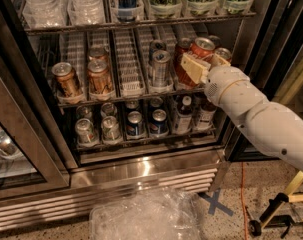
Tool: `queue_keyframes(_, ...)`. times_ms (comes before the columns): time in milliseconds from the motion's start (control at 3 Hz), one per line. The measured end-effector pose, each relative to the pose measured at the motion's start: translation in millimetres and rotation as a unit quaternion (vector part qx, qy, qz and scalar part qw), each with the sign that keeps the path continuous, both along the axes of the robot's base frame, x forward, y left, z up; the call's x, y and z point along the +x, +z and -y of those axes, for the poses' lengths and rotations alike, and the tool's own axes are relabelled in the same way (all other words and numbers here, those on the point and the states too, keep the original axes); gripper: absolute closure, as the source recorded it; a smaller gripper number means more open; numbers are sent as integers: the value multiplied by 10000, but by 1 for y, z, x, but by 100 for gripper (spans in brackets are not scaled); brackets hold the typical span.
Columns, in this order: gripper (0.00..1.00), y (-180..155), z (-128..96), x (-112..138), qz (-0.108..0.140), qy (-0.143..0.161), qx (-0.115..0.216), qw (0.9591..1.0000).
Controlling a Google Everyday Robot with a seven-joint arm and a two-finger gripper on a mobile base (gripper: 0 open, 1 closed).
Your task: Pick coke can from middle shelf of fridge
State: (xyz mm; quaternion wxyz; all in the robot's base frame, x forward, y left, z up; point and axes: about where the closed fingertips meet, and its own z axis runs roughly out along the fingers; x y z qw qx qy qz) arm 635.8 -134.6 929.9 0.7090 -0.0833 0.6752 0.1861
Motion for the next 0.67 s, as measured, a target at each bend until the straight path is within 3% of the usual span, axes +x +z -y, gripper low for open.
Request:
queue_keyframes(333, 100, 25, 0, -19, 16, 565, 444, 9974)
queue_keyframes(667, 100, 22, -26, -30, -110, 1001, 368, 9942)
